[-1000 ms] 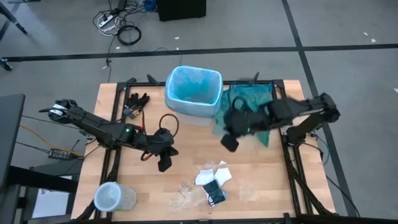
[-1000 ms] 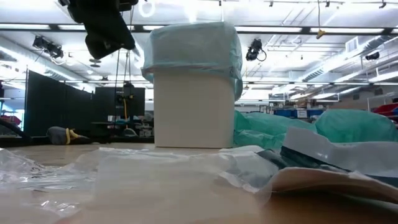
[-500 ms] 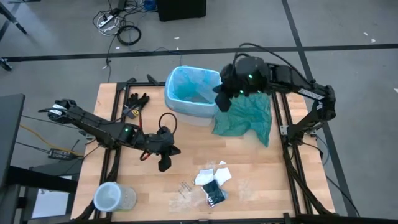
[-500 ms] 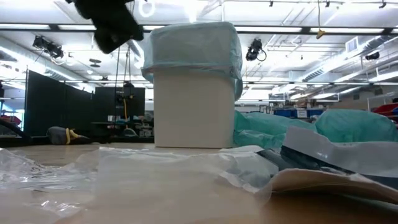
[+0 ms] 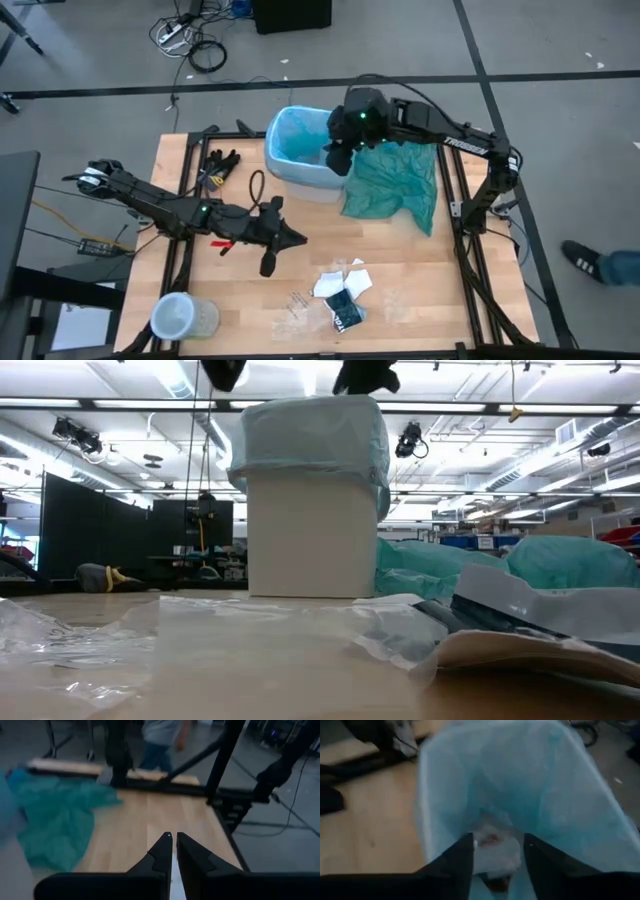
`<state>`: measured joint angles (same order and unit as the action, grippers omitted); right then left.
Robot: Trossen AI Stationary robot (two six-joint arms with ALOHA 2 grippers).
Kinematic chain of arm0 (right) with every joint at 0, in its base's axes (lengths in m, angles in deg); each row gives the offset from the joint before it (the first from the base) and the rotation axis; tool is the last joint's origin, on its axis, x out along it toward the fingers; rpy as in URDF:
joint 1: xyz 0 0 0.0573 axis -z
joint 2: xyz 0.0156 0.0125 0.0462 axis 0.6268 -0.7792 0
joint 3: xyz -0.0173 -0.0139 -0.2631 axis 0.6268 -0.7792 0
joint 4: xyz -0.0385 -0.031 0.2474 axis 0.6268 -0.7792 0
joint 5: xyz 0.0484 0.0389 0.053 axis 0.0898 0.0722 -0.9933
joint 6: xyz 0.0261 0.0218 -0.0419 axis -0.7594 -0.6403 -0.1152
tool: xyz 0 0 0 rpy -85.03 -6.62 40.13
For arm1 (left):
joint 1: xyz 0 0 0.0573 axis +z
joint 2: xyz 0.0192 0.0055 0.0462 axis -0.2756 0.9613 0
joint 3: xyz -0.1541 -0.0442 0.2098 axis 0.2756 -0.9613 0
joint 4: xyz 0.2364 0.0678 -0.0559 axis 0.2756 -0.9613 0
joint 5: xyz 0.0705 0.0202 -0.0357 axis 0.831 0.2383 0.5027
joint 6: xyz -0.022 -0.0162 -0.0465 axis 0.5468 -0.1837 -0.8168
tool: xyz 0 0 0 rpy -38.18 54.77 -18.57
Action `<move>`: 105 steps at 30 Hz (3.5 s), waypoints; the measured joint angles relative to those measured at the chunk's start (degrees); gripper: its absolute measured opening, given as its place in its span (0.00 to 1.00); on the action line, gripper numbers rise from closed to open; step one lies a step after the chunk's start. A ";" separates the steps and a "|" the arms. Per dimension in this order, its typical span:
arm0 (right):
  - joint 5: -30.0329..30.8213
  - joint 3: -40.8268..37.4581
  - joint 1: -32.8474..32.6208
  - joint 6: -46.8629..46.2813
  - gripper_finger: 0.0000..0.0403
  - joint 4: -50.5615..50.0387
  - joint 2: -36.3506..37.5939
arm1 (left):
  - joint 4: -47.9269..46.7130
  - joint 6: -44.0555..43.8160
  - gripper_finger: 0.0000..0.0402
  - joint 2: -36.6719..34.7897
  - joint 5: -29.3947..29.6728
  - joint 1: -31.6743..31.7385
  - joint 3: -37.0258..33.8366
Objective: Place trash/remove bag and relplace
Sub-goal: Put the transparent plastic into the trash bin
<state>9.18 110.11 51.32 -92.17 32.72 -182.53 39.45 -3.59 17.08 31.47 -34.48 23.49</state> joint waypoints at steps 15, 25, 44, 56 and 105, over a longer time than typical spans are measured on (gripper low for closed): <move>-17.32 -2.34 -21.64 -17.73 0.52 -29.92 7.66 | -1.95 -1.40 0.09 -0.02 1.02 0.55 0.00; 2.30 -24.59 -47.14 -45.53 0.56 -16.32 7.49 | -2.61 -2.60 0.09 -0.01 1.31 1.29 0.00; -0.14 -50.99 -60.29 -68.34 0.62 12.34 7.47 | -7.88 -7.59 0.09 0.00 1.31 1.18 0.00; 0.05 -56.32 -61.65 -69.49 0.62 19.21 7.47 | -7.91 -7.79 0.09 0.00 1.31 1.18 0.00; 15.92 -6.62 -30.72 -37.46 0.00 -24.81 9.87 | -7.52 -16.37 0.09 0.00 7.78 2.09 -0.02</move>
<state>25.11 103.49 20.60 -129.63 7.92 -172.67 31.93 -19.96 17.08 39.25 -32.39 23.47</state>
